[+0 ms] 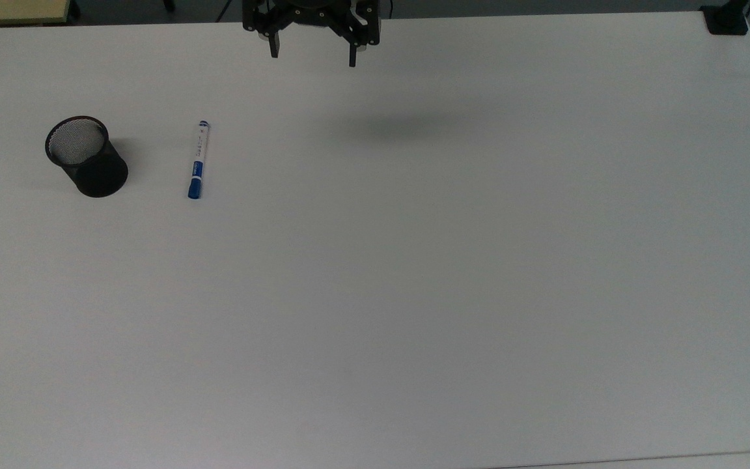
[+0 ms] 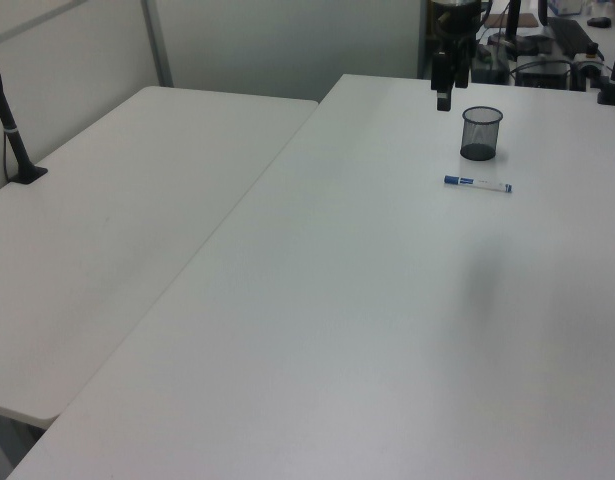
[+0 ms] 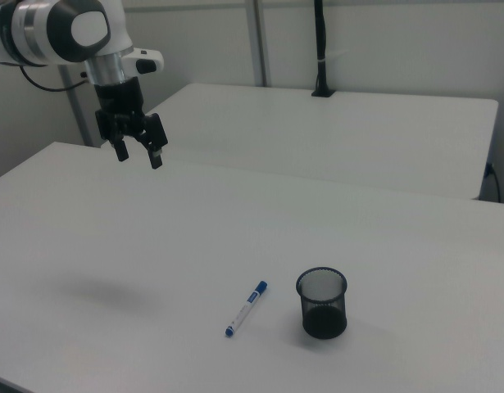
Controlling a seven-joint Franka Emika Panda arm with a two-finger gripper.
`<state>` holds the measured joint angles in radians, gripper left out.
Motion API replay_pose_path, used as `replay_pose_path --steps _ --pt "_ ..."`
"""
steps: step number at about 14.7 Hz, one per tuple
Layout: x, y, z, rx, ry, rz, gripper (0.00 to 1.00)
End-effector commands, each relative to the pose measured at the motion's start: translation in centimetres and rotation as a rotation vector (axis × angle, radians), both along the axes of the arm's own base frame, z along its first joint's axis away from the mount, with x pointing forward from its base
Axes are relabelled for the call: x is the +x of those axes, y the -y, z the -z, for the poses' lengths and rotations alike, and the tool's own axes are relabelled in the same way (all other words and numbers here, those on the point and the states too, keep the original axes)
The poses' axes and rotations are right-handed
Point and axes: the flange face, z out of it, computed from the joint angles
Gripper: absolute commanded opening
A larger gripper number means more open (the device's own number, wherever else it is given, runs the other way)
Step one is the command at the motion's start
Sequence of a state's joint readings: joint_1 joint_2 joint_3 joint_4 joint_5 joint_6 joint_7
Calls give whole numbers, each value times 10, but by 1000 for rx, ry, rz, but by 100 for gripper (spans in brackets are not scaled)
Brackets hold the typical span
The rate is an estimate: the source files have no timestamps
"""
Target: Insert the marker
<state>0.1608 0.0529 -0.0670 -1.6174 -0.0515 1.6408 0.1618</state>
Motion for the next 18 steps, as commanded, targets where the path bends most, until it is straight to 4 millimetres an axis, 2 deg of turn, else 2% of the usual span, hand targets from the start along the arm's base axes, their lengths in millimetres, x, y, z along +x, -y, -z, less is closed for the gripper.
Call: replay_pose_path --steps 1,11,17,18 --pt "0 1 1 6 3 -17 100" --pt "1 3 0 6 6 -16 100" --pt "8 22 3 9 44 -66 100" --pt "12 35 11 5 29 -60 100"
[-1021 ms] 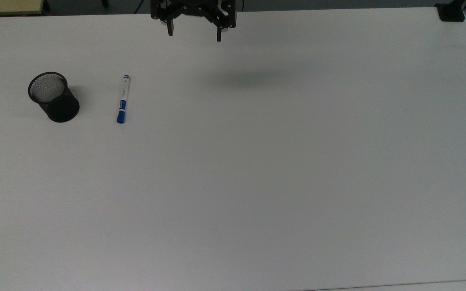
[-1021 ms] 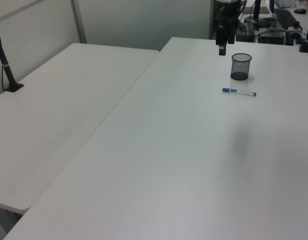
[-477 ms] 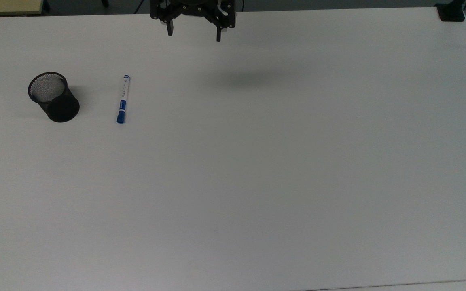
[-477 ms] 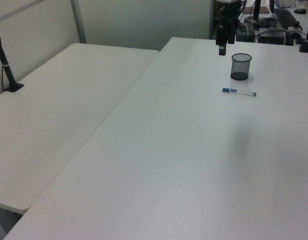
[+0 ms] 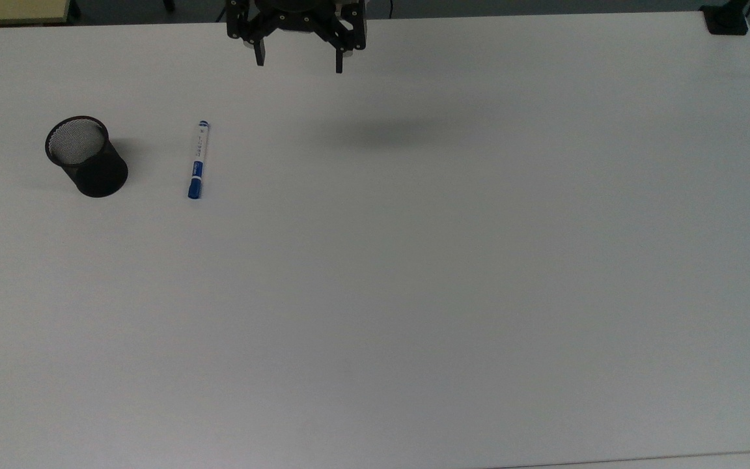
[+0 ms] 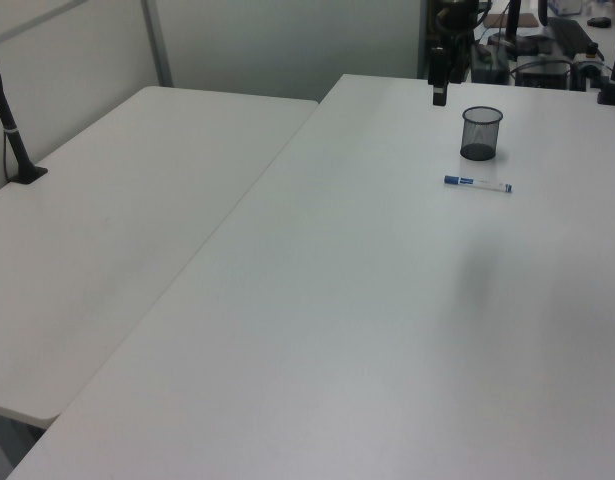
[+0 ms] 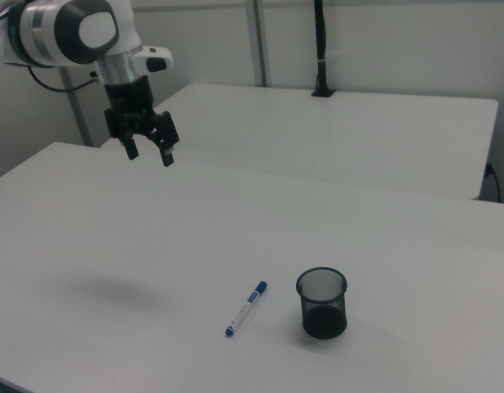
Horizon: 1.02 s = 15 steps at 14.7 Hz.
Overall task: Insert the marker
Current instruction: 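Move the open gripper over the white blue-capped marker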
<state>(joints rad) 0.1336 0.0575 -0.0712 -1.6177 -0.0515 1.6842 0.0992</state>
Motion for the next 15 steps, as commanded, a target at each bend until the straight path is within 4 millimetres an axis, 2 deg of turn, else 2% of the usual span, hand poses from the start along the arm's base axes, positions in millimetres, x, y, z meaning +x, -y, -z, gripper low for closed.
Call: replay_pose_path --steps 1,3,5,10,15 --pt "8 26 16 -1 -11 -26 100" --pt "12 68 30 2 -28 -3 100" --pt "13 80 44 1 -47 -40 100" --pt "14 133 98 -10 -81 -18 100" --pt "9 150 152 -47 -102 -33 100"
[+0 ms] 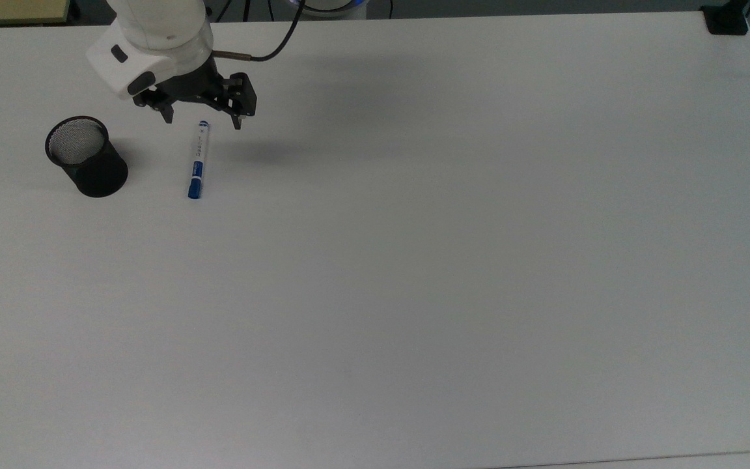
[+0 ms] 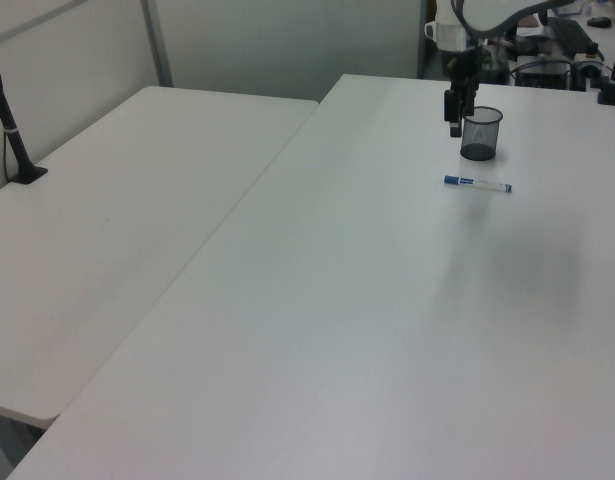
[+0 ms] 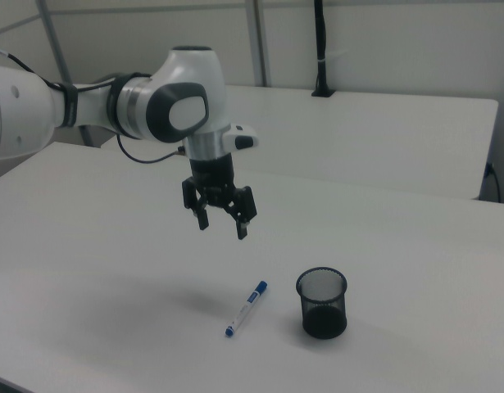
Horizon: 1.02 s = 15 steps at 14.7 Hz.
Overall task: Insert the marker
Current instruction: 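Move the open gripper over the white blue-capped marker, then lower the gripper and close it on the marker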
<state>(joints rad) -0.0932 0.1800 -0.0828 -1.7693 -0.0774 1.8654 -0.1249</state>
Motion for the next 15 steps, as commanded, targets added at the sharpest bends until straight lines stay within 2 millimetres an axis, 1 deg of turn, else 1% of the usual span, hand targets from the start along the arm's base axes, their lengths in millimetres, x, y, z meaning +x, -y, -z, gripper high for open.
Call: replay_pose_path --steps 1,2,3,4,5,6,7,8,9,10,11,13,15 --pt "-6 12 32 -35 10 -33 99" --pt "-8 19 46 -40 1 -28 99" --pt "-9 23 63 -57 -15 -37 96" --pt "-8 27 74 -66 -17 -41 94" --pt "-5 34 90 -67 -13 -36 92" --pt "-1 36 102 -68 -7 -35 88" --pt "3 41 117 -69 4 -32 80" --pt "5 44 127 -70 12 -32 68" --pt "6 44 129 -71 16 -33 53" --pt "6 43 129 -71 16 -35 44" --pt "6 42 135 -69 8 -35 33" --pt "7 38 147 -66 -9 -36 28" --pt "7 37 150 -65 -14 -36 19"
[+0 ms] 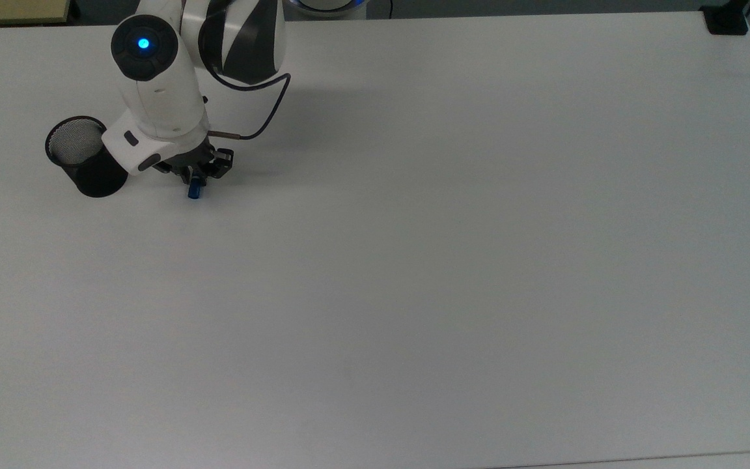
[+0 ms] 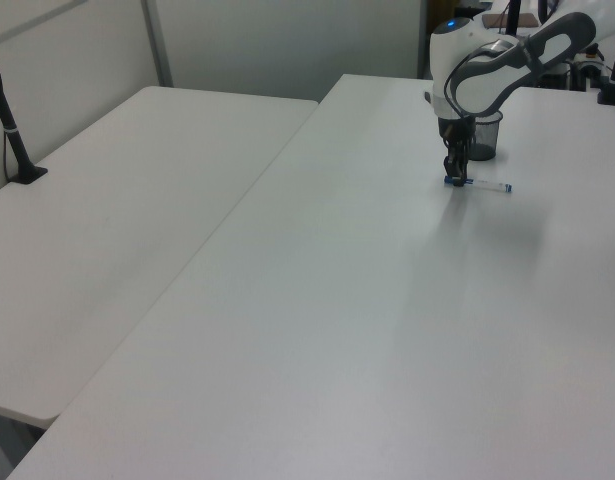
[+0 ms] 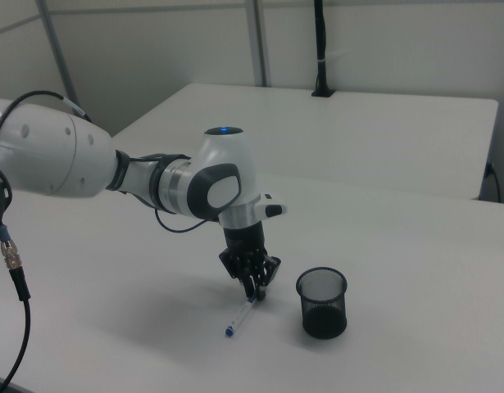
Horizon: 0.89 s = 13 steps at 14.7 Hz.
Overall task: Insert the marker
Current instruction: 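Lower the gripper and close it on the marker, then lift the marker upright and carry it over the mesh cup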
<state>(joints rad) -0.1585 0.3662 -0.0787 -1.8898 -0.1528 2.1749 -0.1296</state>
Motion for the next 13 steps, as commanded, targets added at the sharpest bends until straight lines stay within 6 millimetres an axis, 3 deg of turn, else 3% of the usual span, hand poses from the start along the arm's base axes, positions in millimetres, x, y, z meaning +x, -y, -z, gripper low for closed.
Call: replay_pose_path --steps 1,4,7,10,13 --pt "1 -3 6 -7 0 -22 16" --pt "4 -2 -7 -7 22 -15 13" --pt "17 5 -67 -20 131 2 13" --pt "20 19 -104 -34 199 23 13" --pt "13 27 -154 -21 289 60 13"
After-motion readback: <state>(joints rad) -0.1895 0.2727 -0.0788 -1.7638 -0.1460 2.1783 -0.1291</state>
